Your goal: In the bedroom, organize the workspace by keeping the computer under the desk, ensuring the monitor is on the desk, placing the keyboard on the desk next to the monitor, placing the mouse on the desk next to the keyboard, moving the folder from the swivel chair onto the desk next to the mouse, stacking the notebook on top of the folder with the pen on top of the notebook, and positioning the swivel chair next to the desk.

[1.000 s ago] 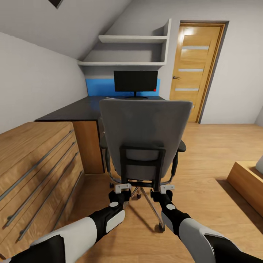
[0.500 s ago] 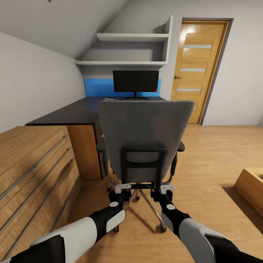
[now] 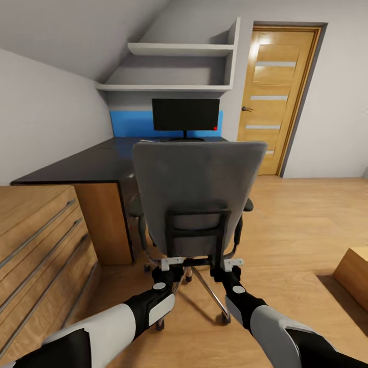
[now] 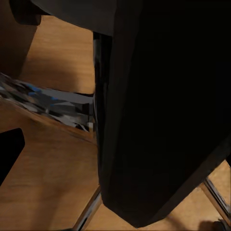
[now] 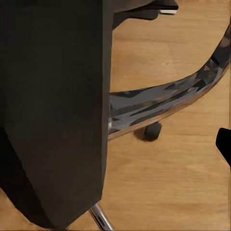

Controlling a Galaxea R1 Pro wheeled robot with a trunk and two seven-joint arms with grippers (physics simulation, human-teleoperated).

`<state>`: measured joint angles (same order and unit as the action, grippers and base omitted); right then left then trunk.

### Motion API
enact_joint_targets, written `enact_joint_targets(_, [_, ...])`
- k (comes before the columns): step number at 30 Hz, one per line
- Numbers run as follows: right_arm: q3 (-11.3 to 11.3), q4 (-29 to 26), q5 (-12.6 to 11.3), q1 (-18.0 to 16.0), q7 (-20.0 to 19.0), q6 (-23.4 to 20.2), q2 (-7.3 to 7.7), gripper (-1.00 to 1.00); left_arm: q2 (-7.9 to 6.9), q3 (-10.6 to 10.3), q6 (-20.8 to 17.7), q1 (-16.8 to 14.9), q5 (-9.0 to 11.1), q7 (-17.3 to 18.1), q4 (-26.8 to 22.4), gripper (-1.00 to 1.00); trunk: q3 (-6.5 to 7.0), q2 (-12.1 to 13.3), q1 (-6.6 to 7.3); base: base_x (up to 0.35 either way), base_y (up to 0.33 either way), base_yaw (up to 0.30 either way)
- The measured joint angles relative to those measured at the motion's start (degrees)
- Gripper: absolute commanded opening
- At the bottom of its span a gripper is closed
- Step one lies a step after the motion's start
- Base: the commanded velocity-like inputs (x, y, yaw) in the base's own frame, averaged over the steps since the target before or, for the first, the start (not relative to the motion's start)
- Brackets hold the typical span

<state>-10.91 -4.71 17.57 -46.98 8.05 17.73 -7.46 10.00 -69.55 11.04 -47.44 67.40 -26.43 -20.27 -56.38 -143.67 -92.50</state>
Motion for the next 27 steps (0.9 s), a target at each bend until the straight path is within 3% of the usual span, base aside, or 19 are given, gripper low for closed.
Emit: enact_joint_targets(27, [-0.42, -0.02, -0.1, 0.01, 0.06, 0.02, 0.0, 1.0, 0.0, -0.22, -0.12, -0.02, 0.21, 0.05, -0.04, 1.0, 0.04, 0.0, 0.0, 0.319, -0.02, -0.002])
